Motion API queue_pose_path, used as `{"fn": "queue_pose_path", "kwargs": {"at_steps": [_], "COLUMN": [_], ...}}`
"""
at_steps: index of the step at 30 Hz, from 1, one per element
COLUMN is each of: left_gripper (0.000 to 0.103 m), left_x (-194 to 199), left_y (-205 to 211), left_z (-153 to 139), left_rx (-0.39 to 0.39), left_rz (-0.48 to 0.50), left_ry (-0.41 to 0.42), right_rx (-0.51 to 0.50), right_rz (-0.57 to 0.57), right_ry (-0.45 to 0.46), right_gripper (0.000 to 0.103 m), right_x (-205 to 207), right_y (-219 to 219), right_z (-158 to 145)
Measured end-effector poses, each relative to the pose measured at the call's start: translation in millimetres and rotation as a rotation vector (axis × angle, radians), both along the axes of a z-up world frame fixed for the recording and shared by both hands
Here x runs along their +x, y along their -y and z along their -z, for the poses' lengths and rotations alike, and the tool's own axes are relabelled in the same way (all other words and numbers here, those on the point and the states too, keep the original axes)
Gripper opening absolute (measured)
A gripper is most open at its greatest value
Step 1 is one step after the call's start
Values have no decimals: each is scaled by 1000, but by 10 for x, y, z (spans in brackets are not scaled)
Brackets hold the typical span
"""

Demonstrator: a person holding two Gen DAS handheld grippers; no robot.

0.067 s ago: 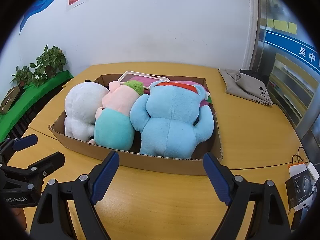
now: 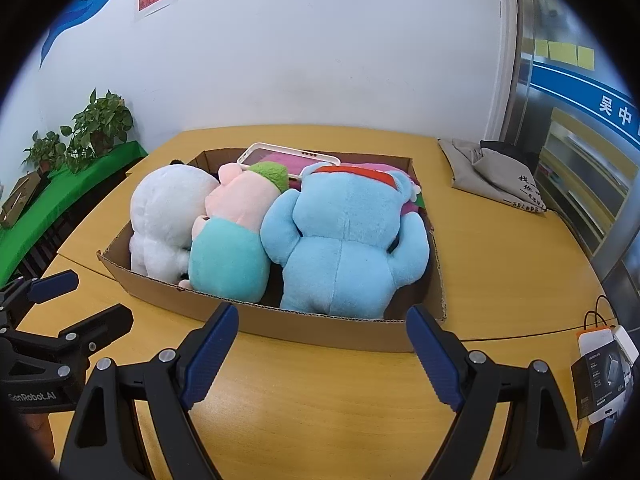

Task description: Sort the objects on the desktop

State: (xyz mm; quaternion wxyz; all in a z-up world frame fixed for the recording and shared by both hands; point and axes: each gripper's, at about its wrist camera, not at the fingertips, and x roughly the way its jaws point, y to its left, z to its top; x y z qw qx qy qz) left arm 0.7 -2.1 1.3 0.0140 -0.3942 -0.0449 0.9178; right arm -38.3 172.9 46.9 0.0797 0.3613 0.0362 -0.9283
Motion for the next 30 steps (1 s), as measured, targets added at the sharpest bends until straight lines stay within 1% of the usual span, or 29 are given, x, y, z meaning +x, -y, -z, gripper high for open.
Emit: {"fn": "queue_pose_path", "kwargs": {"at_steps": [5,11,14,17,19,23,26,28,30], "left_gripper": [103,103,103,103,103,103,103,103,103], "left_x": [18,26,94,200,280,400,431,434,436], "left_y": [49,169,290,492,650,1059,1421,1640,1828], "left_z": [-31,66,191,359,511,842,1078,1202,1301], "left_rx": [6,-18,-14,6,-17,-43,-71,-72,-58], "left_rz": [-8,-16,-11,3,-3,-19,-45,-48,-47], "left_ry": [-21,-17,-25,-30,-22,30,85,109,113], "right_rx": [-3,-6,-7,-9,-11,-25,19,56,71], "right_rz": [-15,-34,-43,-53,-62,-75,-61,-101,-189], "right_ry": [-6,-13,-16,-20,-14,51,70,67,69], "right_gripper": [86,86,86,86,86,86,86,86,86], "right_x": [36,78,100,121,128,81,50,93,174], "right_y": [33,72,91,111,87,-237,-571,-763,-929], "right_z": [-1,-3,-4,-5,18,283,567,729,877]}}
